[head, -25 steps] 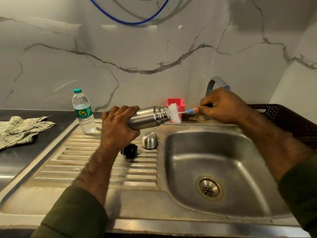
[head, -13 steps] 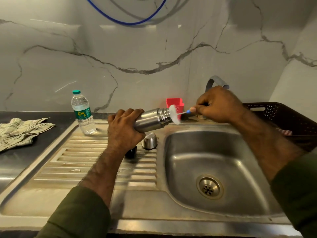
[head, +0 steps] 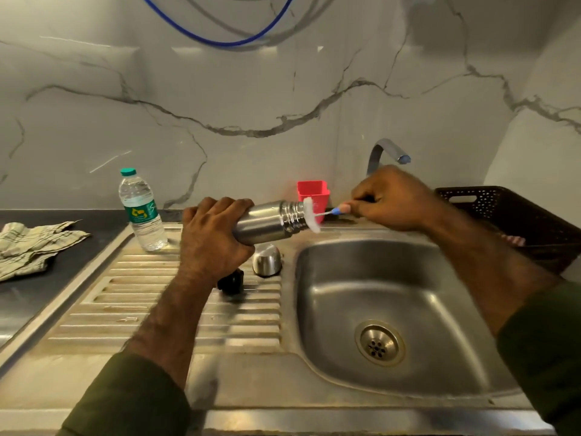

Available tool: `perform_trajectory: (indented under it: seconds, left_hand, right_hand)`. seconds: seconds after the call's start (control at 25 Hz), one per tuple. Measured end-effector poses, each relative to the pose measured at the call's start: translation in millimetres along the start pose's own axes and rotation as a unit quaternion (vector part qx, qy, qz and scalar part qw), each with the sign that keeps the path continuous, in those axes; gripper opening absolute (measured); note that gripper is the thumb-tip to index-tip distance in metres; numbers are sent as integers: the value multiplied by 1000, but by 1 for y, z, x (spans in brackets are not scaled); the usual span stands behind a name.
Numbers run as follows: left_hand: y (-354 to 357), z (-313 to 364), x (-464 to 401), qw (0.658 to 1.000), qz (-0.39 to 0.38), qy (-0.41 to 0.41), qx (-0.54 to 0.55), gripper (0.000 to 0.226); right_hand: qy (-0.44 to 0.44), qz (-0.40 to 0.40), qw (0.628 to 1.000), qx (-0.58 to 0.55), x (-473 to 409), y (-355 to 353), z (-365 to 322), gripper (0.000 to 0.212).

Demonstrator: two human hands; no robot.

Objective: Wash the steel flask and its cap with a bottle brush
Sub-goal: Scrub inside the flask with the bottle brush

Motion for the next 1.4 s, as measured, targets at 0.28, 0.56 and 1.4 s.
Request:
perform_trajectory:
  seconds: [0.28,0.56,1.4]
  left_hand:
    - [4,18,1,998,-40,30,35,68]
    - [1,28,-2,999,-27,15,17,64]
    - [-18,30,2,997,-63,-25,47,64]
  right_hand:
    - [-43,-12,998,33,1,30,-18,43]
    - [-35,15,991,130,3,14,-30,23]
    - [-109,190,928,301,11,32,-19,29]
Point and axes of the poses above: each hand's wrist, its own x-axis away from the middle knuckle, its own y-axis out of the palm, z = x × y, the point moved 4 cm from there along -x, towards the middle knuckle, and after that the axes turned 5 degrees about -z, right-handed, at the moved point
